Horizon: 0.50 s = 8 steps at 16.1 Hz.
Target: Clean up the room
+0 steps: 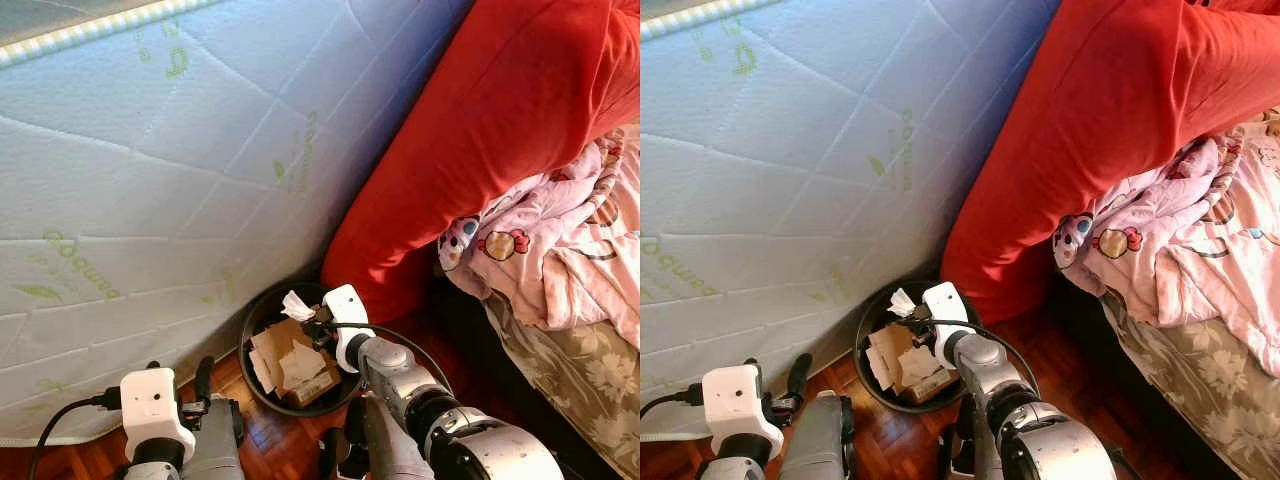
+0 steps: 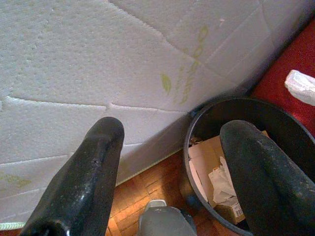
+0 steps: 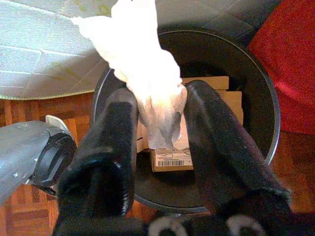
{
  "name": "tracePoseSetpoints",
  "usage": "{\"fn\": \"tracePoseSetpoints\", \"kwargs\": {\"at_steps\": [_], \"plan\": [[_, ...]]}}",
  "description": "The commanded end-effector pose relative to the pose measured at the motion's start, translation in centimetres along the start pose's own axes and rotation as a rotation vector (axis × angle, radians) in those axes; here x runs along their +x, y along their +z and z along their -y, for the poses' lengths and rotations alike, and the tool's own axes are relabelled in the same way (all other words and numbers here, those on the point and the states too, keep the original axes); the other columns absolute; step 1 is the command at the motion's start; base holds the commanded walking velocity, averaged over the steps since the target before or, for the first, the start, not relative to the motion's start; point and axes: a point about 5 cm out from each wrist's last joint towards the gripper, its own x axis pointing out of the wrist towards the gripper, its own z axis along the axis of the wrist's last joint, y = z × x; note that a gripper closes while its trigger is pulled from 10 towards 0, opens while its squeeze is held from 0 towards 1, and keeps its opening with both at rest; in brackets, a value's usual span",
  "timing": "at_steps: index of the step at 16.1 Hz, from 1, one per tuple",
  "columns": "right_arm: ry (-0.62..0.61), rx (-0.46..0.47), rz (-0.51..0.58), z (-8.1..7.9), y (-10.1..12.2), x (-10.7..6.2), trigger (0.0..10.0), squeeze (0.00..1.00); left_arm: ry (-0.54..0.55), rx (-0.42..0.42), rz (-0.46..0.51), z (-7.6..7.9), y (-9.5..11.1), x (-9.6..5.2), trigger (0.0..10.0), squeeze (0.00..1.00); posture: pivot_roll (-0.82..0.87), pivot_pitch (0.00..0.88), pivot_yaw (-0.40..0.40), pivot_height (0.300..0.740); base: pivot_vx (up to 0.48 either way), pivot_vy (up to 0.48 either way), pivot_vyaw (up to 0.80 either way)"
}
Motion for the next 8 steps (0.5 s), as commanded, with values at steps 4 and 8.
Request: {"fn": "tracePoseSetpoints", "kwargs": {"at_steps": [4,8], "plan": [[0.030,-0.032,-0.046,-0.20,-0.84,-0.09,10.0,1.00,0.006,-0.001,-0.041,0.02,-0.59,-0.28,10.0,0.00,0.30,0.335,-0.189,0.644,0.000,0.000,0.00],[0.040,-0.036,-0.052,-0.18,-0.80,-0.09,10.0,1.00,-0.001,-0.002,-0.043,0.12,-0.63,-0.25,10.0,0.00,0.30,0.336,-0.188,0.644,0.000,0.000,0.00]]}}
